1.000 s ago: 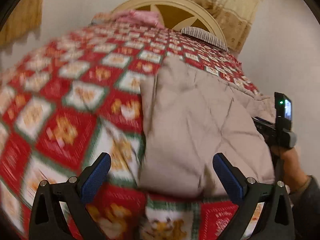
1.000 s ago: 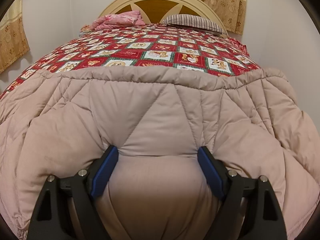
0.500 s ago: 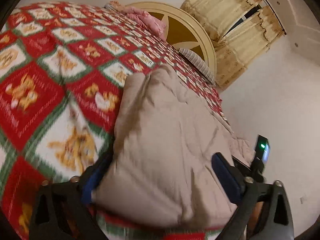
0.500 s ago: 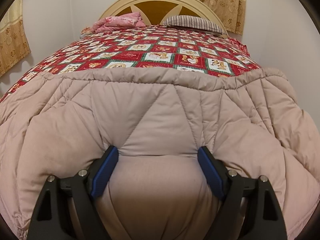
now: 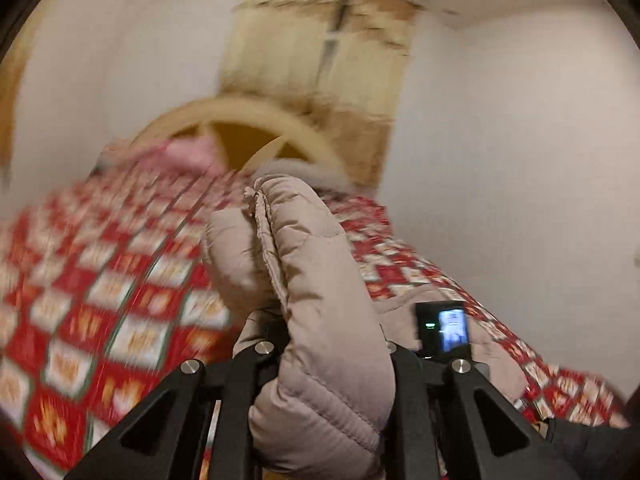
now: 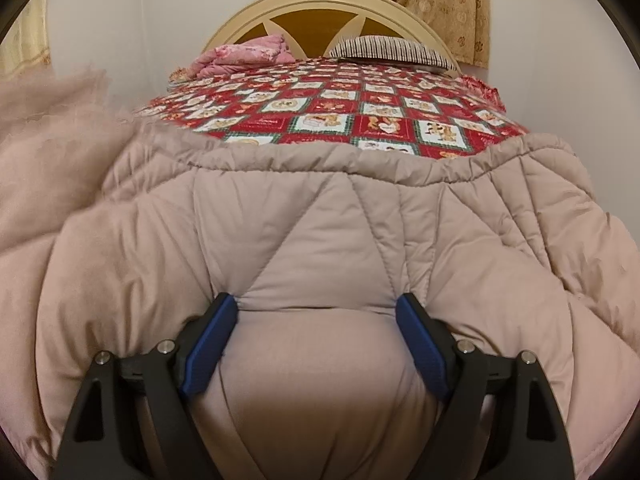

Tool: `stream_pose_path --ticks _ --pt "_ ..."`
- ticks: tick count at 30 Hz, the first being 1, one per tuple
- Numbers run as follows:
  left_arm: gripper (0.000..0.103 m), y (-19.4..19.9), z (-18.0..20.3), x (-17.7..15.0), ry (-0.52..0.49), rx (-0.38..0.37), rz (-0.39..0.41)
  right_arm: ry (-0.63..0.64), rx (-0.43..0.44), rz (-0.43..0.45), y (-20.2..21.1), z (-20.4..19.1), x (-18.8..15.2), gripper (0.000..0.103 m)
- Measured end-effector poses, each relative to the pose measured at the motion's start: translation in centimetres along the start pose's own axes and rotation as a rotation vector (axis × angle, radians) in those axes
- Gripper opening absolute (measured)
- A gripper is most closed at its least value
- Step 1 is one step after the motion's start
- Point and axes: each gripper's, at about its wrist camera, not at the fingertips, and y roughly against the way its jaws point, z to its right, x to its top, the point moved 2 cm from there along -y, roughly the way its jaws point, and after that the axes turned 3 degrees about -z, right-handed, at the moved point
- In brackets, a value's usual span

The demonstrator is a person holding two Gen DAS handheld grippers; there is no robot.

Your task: Fold large clothes

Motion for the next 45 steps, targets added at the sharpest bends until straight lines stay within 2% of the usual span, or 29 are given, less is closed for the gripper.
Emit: stream_pose_path --ticks 2,4,5,8,12,14,17,19,22,24,27,28,29,30,31,32,34,35,39,40,41,42,43,44,45 --pt "0.017 -0.1 3.0 1.1 -0.071 -0.034 0.013 -0.082 0.11 -0.033 1.7 1.8 0.7 0.085" --pt "0.017 -0.7 6.3 2.0 -0.148 -0.072 0.018 -0.203 0.214 -0.013 4.1 4.3 1.1 0.086" --pt "0.017 -1.3 8.3 2.2 -0.192 -0.092 0.017 -0.264 0.263 0.026 6.1 6.5 1.4 0.089" --pt "0.017 -3.3 13.6 1.4 -0.321 -0.139 0.004 -0.373 0.271 0.136 10.3 12.2 1.8 0.092" --pt "0.017 -7.3 19.7 -1.7 -0.461 -0.211 -0.044 -0.537 0.387 0.231 13.9 19.7 1.9 0.093" --pt "0.016 -9.9 22.5 -4.2 -0.56 -0.219 -0.068 -0.534 0.414 0.249 15.4 22.1 2.4 0.093" --pt "0.016 -12.8 24.7 -7.8 -0.685 -0.21 -0.106 -0.492 0.481 0.251 16.8 23.6 3.3 0.093" --pt "0.016 -13.8 25.6 -10.2 -0.781 -0.184 -0.102 -0.457 0.526 0.234 17.3 24.0 3.7 0.093" --pt "0.016 -14.1 26.2 -12.1 -0.863 -0.165 -0.083 -0.378 0.568 0.166 16.8 23.0 4.4 0.093" --pt "0.016 -14.0 27.1 -12.6 -0.898 -0.16 -0.072 -0.321 0.614 0.071 15.1 21.3 5.2 0.091" --pt "0.016 -13.9 27.6 -12.3 -0.901 -0.163 -0.074 -0.236 0.618 -0.042 12.3 18.4 6.2 0.085" --pt "0.016 -13.8 27.5 -12.2 -0.896 -0.162 -0.077 -0.227 0.608 -0.066 11.4 17.8 6.5 0.079" --pt "0.018 -13.7 27.4 -12.1 -0.894 -0.152 -0.079 -0.215 0.61 -0.117 9.9 16.8 6.8 0.063" --pt "0.02 -13.4 27.3 -12.0 -0.889 -0.137 -0.074 -0.19 0.601 -0.147 9.3 16.1 6.8 0.033" --pt "0.02 -13.0 27.0 -11.7 -0.879 -0.129 -0.077 -0.163 0.56 -0.157 8.8 15.7 6.8 0.022" --pt "0.022 -12.5 26.7 -11.4 -0.871 -0.128 -0.081 -0.15 0.515 -0.165 8.5 15.3 6.6 0.017" --pt "0.029 -10.6 25.9 -10.7 -0.848 -0.122 -0.067 -0.167 0.507 -0.163 8.8 15.4 6.5 0.012" --pt "0.036 -9.5 25.4 -10.2 -0.823 -0.133 -0.06 -0.16 0.476 -0.147 9.2 15.8 6.4 0.009" --pt "0.047 -5.0 22.6 -7.2 -0.69 -0.229 -0.053 -0.152 0.395 -0.116 11.3 16.9 5.7 0.007" --pt "0.048 -4.6 22.0 -6.6 -0.672 -0.234 -0.049 -0.149 0.374 -0.104 11.9 17.4 5.6 0.006" --pt "0.054 -4.3 21.2 -5.9 -0.649 -0.233 -0.041 -0.15 0.36 -0.095 12.0 18.1 5.6 0.003" --pt "0.072 -3.8 20.3 -5.1 -0.622 -0.225 -0.017 -0.154 0.32 -0.083 12.5 18.9 5.5 0.0" --pt "0.082 -3.4 19.6 -4.6 -0.604 -0.223 0.006 -0.167 0.27 -0.076 12.8 19.9 5.3 0.0" --pt "0.096 -3.0 18.8 -4.0 -0.586 -0.213 0.038 -0.189 0.262 -0.081 12.5 20.9 5.4 0.0" --pt "0.096 -2.9 18.2 -3.6 -0.583 -0.208 0.064 -0.225 0.276 -0.096 12.2 22.1 5.0 0.0"
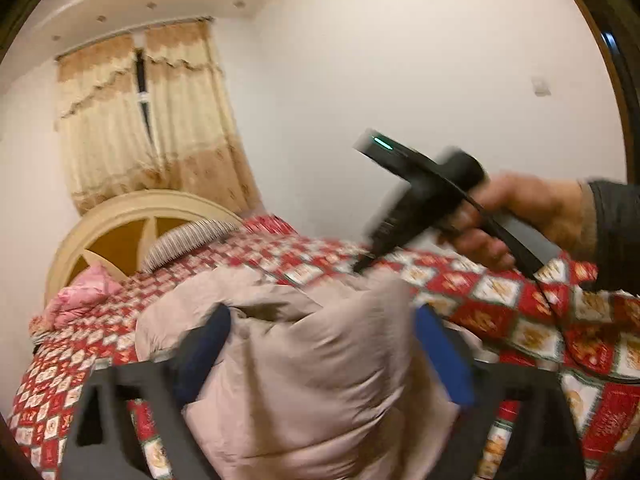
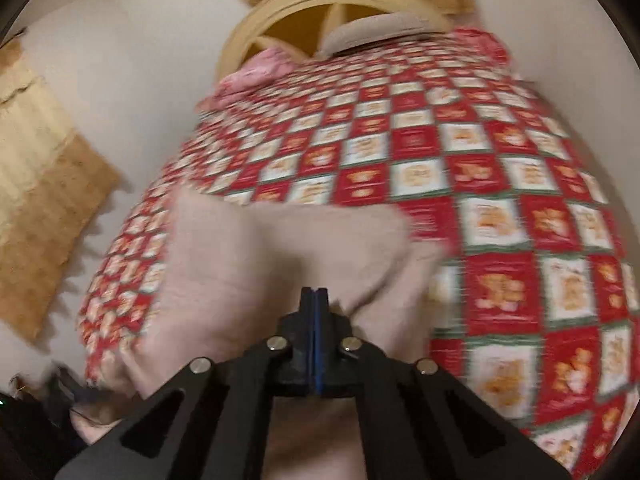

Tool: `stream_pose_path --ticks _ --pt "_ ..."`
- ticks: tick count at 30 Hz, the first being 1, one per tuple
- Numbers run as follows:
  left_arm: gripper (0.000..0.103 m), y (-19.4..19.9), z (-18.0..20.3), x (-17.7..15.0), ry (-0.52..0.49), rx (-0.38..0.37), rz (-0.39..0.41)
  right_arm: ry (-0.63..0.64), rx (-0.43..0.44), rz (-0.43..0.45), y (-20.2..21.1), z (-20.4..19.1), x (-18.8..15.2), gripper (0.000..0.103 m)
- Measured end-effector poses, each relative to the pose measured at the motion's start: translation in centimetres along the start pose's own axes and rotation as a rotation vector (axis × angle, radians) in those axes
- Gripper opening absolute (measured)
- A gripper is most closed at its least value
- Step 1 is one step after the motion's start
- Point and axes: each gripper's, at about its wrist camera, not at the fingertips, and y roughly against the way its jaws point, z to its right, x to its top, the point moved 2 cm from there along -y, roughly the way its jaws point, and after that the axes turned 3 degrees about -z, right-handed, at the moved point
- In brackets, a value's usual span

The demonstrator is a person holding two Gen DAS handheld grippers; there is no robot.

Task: Fold large clothes
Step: 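Fold the held jacket over with the left gripper while the right gripper grasps the jacket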

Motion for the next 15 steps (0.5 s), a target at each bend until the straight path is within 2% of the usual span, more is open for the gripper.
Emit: stream_pose_path --ticks 2,4,5,6,7,8,9,10,11,15 --pt "0.096 -1.3 -0.4 -0.1 -0.004 -0.041 -0.036 -0.012 0.017 0.01 0.7 0.7 -0.3 0.004" --pt "0.096 -3.4 0.0 -0.8 0.006 -0.141 -0.115 -0.061 0.106 0.06 2.1 1.0 0.0 0.013" --pt "0.094 -4.4 0.7 -1.5 -0.005 -0.145 -0.13 -0.06 0.134 0.078 2.5 0.4 0.4 0.032" --pt "0.091 -4.9 1.3 -1.9 -0.029 -0.135 -0.135 -0.05 0.159 0.089 2.8 -0.4 0.7 0.076" --pt "0.089 -5.6 2.2 -2.5 -0.064 -0.129 -0.15 -0.037 0.181 0.106 3.1 -1.5 0.9 0.092" --pt "0.085 -5.9 2.6 -3.0 -0.088 -0.121 -0.158 0.0 0.21 0.119 3.1 -3.5 1.2 0.098" --pt "0.083 -5.9 3.1 -3.3 -0.102 -0.113 -0.154 0.052 0.226 0.098 2.8 -5.3 1.4 0.094" --pt "0.083 -5.5 3.5 -3.5 -0.102 -0.122 -0.144 0.096 0.223 0.073 2.2 -6.8 1.5 0.085" --pt "0.083 -5.5 3.7 -3.4 -0.107 -0.127 -0.137 0.126 0.208 0.038 1.0 -8.2 1.6 0.082" --pt "0.083 -3.7 5.5 -2.7 -0.225 -0.061 -0.083 0.136 0.161 -0.144 -5.1 -10.6 2.2 0.081"
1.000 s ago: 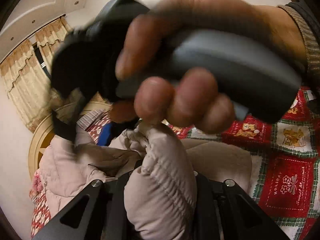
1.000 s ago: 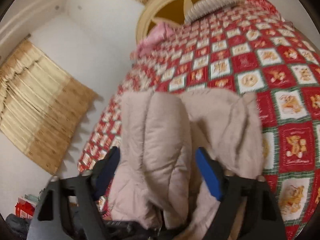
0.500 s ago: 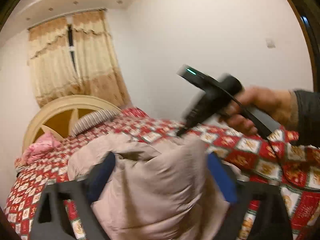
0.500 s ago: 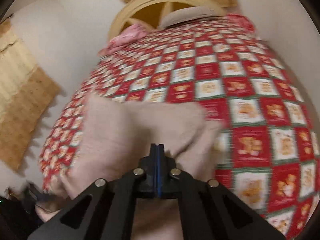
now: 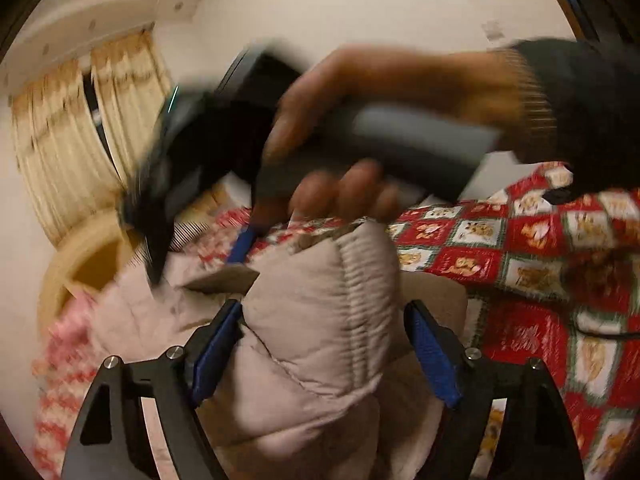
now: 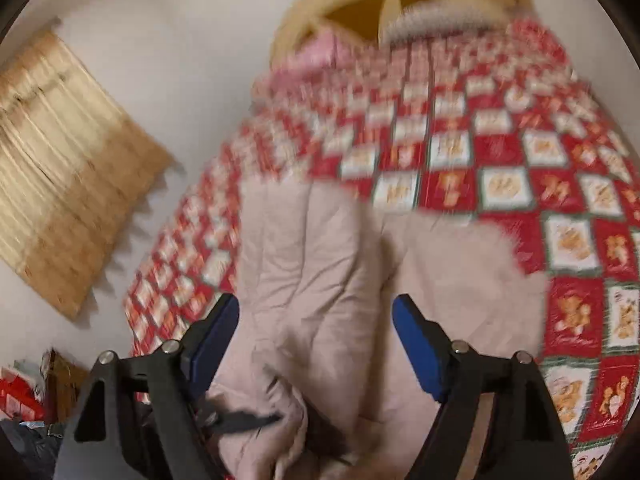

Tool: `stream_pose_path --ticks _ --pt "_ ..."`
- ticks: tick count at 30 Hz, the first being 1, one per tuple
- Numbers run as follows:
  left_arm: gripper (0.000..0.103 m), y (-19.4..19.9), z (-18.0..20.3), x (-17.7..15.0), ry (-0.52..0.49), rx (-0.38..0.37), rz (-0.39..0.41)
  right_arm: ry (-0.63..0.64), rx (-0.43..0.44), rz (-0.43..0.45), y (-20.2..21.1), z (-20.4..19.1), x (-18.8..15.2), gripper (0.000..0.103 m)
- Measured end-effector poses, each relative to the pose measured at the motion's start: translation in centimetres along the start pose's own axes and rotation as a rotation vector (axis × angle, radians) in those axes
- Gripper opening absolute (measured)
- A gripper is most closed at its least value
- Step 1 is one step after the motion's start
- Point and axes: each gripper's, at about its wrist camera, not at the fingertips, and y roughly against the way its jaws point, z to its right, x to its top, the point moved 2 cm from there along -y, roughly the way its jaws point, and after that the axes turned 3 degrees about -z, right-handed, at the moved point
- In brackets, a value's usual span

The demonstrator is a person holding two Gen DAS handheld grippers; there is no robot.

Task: Fold large clothes
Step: 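Fold the held jacket over with the left gripper while the right gripper grasps the jacket, then hold the folded jacket bundle with both grippers and press it flat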

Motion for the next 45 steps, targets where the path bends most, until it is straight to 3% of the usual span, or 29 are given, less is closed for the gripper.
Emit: stream_pose_path --ticks 1,2,5,10,12,14,16,19,21,25,27,29,30,32,34,37,40,43,45 --pt "0.083 0.6 0.3 0.0 -0.036 0.025 0.006 0.007 0.022 -0.041 -1.3 -0.3 0.2 0.064" --pt "0.083 1.1 0.6 -0.2 -0.068 0.052 0.019 0.025 0.022 -0.063 -2.0 -0.7 0.1 0.018" --pt "0.083 3.3 0.6 -0.4 -0.123 0.106 0.06 0.095 -0.03 -0.04 -2.0 -2.2 -0.5 0.01" --pt "0.086 7.1 -3.1 -0.7 -0.035 0.145 0.113 0.118 -0.104 0.062 2.5 -2.2 -1.4 0.008" --pt "0.095 8.0 -5.6 0.0 0.029 0.177 0.147 0.12 -0.13 0.079 3.7 -1.2 -2.1 0.008" --pt "0.097 7.4 -8.5 1.2 0.107 0.212 0.155 0.081 -0.212 0.077 4.2 1.3 -3.2 0.008" --pt "0.097 4.2 -11.7 2.9 0.209 0.214 0.108 0.009 -0.248 0.066 3.9 4.2 -4.1 0.008" --pt "0.097 -1.7 -14.1 4.1 0.29 0.139 -0.001 -0.121 -0.29 0.074 3.5 9.0 -6.4 0.008" --pt "0.097 -6.5 -13.6 4.6 0.277 0.083 -0.076 -0.17 -0.281 0.085 3.3 10.7 -7.4 0.008" --pt "0.097 -14.2 -11.0 2.4 0.224 0.039 -0.32 -0.269 -0.327 0.142 4.2 12.8 -8.2 0.015" --pt "0.097 -14.8 -10.0 1.2 0.247 0.058 -0.292 -0.304 -0.383 0.23 6.6 12.6 -8.1 0.027" --pt "0.097 -14.6 -9.8 0.9 0.249 0.07 -0.272 -0.303 -0.397 0.363 9.0 11.1 -7.5 0.027" --pt "0.097 -14.5 -9.8 0.8 0.248 0.071 -0.271 -0.28 -0.393 0.432 10.1 9.8 -7.0 0.027" --pt "0.097 -14.2 -10.2 0.8 0.245 0.072 -0.281 -0.209 -0.323 0.491 10.4 7.5 -5.7 0.029" --pt "0.097 -13.6 -10.5 0.9 0.24 0.075 -0.288 -0.123 -0.311 0.455 8.1 6.4 -3.8 0.029" --pt "0.097 -12.1 -11.9 2.3 0.27 0.107 -0.264 -0.131 -0.449 0.395 4.4 9.6 -2.9 0.028" --pt "0.097 -11.8 -13.7 4.6 0.331 0.135 -0.202 -0.222 -0.394 0.366 1.7 13.7 -4.9 0.03" --pt "0.097 -15.5 -13.5 4.4 0.317 0.133 -0.294 -0.231 -0.373 0.39 0.7 14.2 -6.2 0.03" --pt "0.097 -18.4 -12.9 2.6 0.268 0.187 -0.386 -0.239 -0.364 0.388 0.4 14.3 -6.4 0.03"
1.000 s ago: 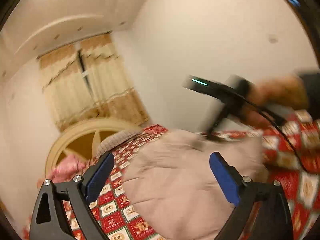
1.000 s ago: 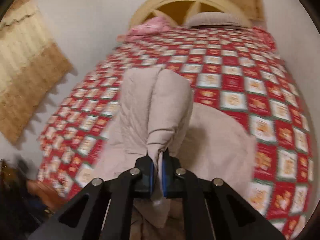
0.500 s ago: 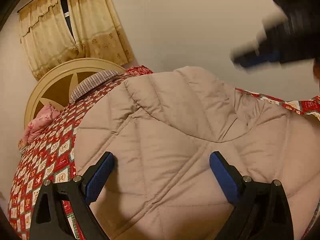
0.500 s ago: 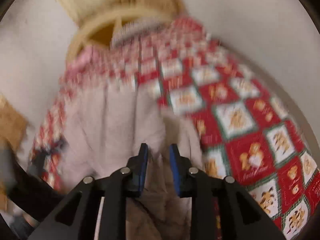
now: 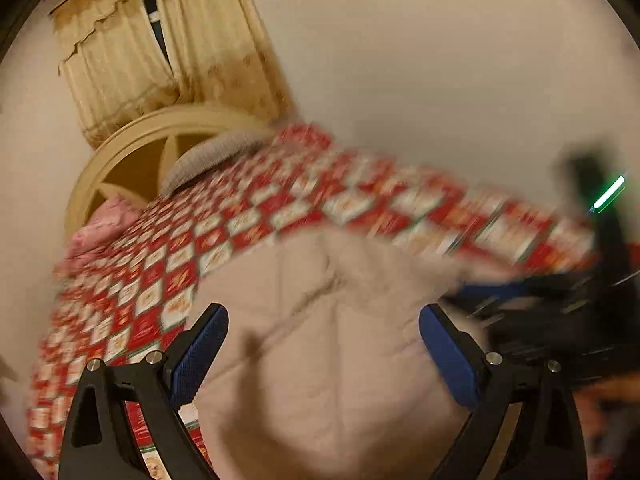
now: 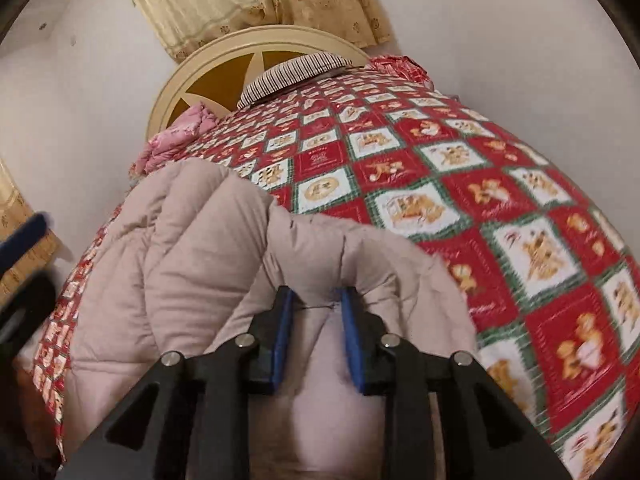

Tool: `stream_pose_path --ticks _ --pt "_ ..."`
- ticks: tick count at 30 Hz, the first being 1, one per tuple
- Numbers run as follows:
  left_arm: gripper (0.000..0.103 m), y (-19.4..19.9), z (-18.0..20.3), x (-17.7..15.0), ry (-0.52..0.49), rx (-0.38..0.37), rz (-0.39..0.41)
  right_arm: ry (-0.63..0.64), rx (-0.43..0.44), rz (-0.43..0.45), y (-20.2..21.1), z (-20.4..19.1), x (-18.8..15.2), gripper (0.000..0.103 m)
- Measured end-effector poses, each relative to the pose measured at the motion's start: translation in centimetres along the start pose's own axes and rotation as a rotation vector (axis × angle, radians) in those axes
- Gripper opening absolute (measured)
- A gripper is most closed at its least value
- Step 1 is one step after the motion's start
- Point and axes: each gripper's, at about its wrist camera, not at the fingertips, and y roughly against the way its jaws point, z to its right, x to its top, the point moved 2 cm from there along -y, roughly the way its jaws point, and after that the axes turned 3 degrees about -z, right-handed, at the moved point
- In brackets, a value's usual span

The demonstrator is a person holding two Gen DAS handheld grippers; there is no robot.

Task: Fold large clothes
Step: 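Hold the folded jacket bundle with both grippers and press it flat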

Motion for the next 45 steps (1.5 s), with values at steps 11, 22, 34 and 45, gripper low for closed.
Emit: stream_pose_path --ticks 11,22,34,45 --pt "0.102 -4.0 -1.6 -3.6 0.147 -0.077 -0.018 -0.045 0.04 -0.041 -2.1 -0.1 -1.3 0.029" --pt "0.102 -5.5 -1.9 -4.4 0.188 -0.1 -0.044 -0.033 0.006 -0.07 -3.4 -0.3 -1.4 0.028" --pt "0.102 -6.7 -1.9 -4.5 0.2 -0.11 -0.088 -0.024 -0.029 -0.09 -4.3 -0.5 -1.4 0.027" --pt "0.102 -7.0 -1.9 -4.6 0.203 -0.113 -0.099 -0.024 -0.033 -0.093 -4.5 -0.5 -1.3 0.027"
